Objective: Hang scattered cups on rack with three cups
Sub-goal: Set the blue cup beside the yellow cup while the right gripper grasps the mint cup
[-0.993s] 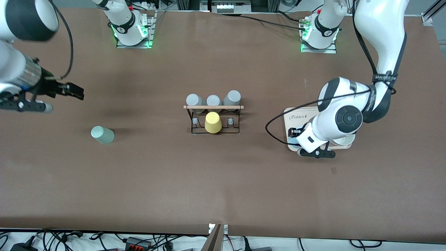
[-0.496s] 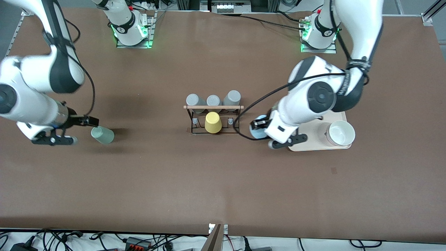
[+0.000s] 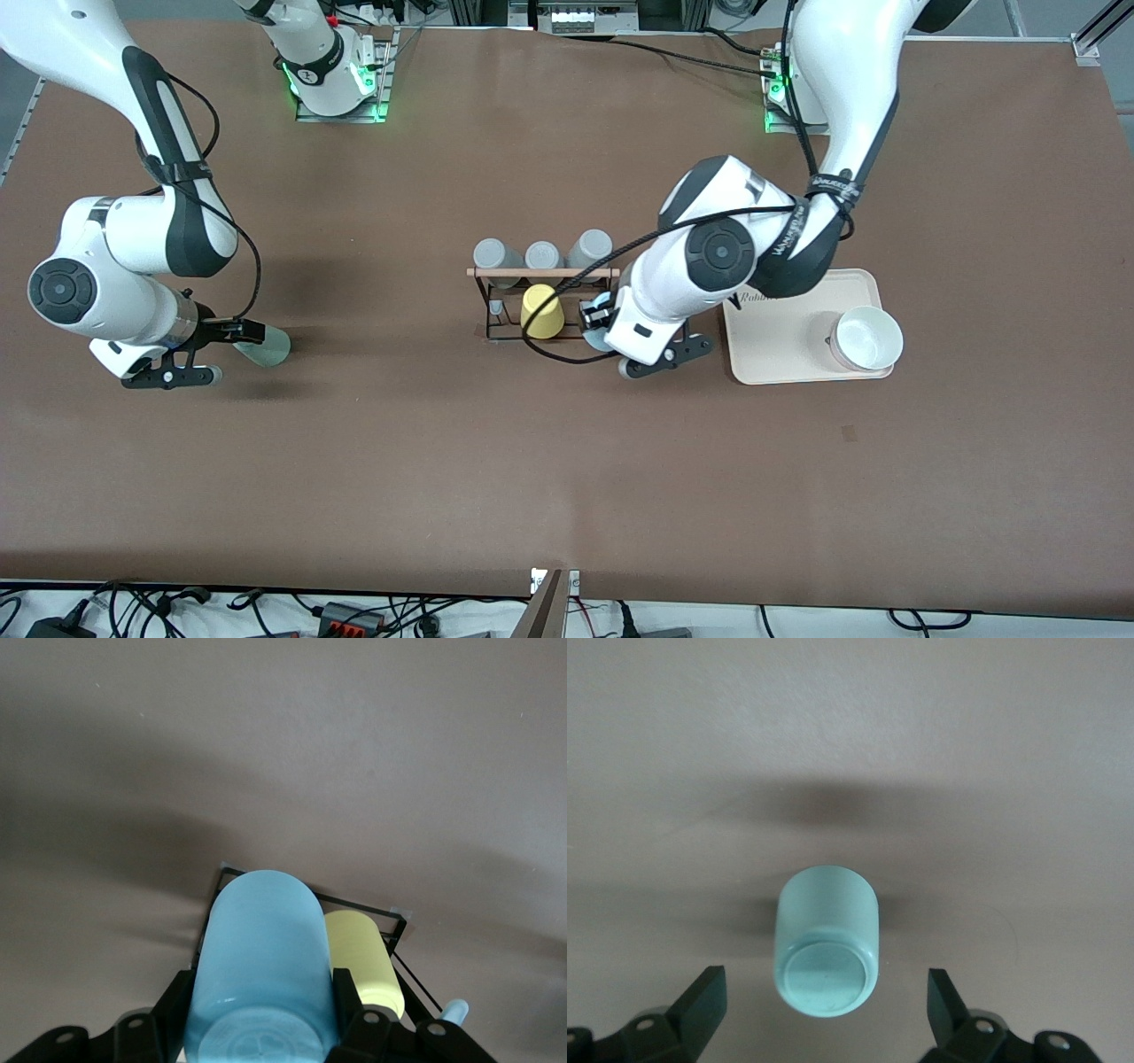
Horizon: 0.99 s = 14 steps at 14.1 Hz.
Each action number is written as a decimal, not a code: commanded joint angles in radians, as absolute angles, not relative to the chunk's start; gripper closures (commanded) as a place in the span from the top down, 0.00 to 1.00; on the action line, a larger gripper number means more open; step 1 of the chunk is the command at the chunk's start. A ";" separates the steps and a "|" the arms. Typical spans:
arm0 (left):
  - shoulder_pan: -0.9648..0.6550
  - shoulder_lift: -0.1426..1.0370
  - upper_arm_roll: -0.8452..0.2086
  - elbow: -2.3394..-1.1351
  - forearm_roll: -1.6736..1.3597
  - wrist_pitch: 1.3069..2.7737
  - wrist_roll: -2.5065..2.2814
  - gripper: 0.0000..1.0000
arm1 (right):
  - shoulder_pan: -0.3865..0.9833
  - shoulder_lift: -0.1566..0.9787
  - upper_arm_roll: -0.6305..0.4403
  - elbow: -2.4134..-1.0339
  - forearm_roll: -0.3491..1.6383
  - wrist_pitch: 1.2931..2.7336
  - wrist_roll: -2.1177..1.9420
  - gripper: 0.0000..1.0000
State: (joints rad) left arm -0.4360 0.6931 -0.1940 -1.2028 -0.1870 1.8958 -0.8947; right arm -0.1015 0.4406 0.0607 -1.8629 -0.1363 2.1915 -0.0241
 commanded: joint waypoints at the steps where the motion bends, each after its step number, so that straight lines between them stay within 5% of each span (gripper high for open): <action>1: -0.459 0.706 -0.176 -1.164 -0.187 1.876 -0.913 0.01 | -0.118 0.423 0.072 -1.939 -0.147 2.278 -0.043 1.00; 7: -0.509 0.709 -0.179 -1.224 -0.110 1.879 -0.928 0.07 | -0.124 0.430 0.072 -1.990 -0.146 2.347 -0.044 1.00; 10: -0.517 0.722 -0.178 -1.224 -0.106 1.879 -0.937 0.18 | -0.118 0.431 0.072 -1.987 -0.146 2.338 -0.067 0.65; 11: -0.515 0.724 -0.178 -1.224 -0.107 1.879 -0.934 0.38 | -0.117 0.431 0.072 -1.987 -0.146 2.336 -0.067 0.53; 12: -0.505 0.732 -0.178 -1.224 -0.106 1.881 -0.922 0.90 | -0.115 0.431 0.072 -1.985 -0.146 2.336 -0.067 0.44; 13: -0.505 0.732 -0.176 -1.223 -0.106 1.879 -0.919 1.00 | -0.115 0.430 0.072 -1.982 -0.146 2.335 -0.067 0.36; 14: -0.499 0.724 -0.172 -1.215 -0.107 1.872 -0.923 1.00 | -0.115 0.422 0.077 -1.971 -0.146 2.333 -0.074 0.34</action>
